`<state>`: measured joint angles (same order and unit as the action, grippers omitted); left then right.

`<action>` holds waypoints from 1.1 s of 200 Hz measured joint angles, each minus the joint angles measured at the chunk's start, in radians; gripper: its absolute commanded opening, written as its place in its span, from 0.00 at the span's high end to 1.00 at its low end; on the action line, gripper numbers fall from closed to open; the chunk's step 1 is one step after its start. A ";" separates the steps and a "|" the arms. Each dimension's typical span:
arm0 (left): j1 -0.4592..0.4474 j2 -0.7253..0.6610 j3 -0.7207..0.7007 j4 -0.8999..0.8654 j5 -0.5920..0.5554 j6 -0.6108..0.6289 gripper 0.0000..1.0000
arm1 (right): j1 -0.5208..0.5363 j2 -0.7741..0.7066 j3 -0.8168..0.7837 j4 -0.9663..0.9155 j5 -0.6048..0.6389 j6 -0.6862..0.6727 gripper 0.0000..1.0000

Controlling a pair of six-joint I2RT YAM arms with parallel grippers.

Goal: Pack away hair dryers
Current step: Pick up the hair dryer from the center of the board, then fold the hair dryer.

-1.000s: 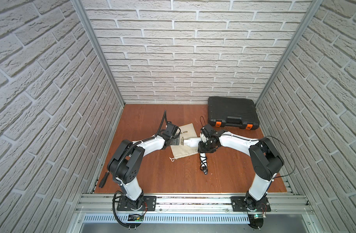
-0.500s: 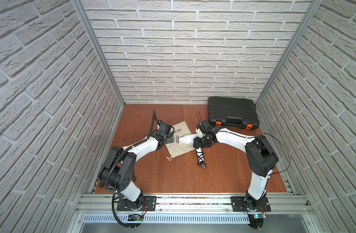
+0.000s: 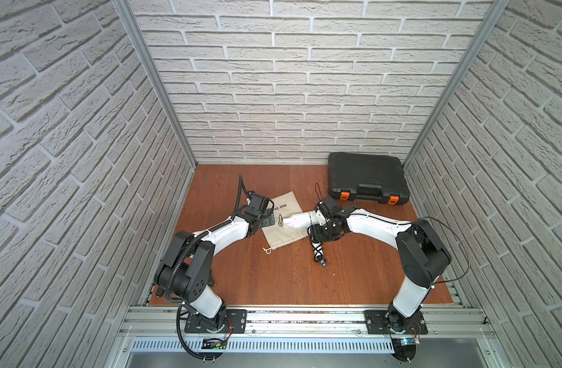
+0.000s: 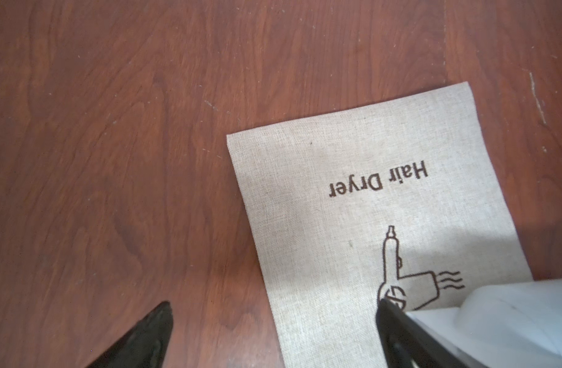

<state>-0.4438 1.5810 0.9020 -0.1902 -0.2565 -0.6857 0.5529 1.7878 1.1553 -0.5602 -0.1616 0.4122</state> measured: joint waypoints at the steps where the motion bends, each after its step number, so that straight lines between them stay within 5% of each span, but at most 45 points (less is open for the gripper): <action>1: 0.000 0.000 0.000 0.000 0.000 0.000 0.02 | 0.001 0.001 0.001 0.000 0.000 0.000 0.38; 31: 0.000 0.000 -0.001 0.003 0.004 -0.002 0.02 | 0.019 0.055 0.041 -0.005 0.000 -0.001 0.45; 106: 0.006 -0.001 -0.001 0.018 0.051 -0.006 0.02 | 0.020 0.057 0.023 0.007 0.013 0.001 0.83; 220: 0.083 0.023 0.138 0.194 0.590 0.064 0.02 | 0.020 -0.207 -0.032 0.037 0.096 -0.165 0.96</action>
<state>-0.3611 1.6043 1.0401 0.0036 0.3332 -0.6212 0.5732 1.5810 1.1229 -0.5236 -0.0654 0.2470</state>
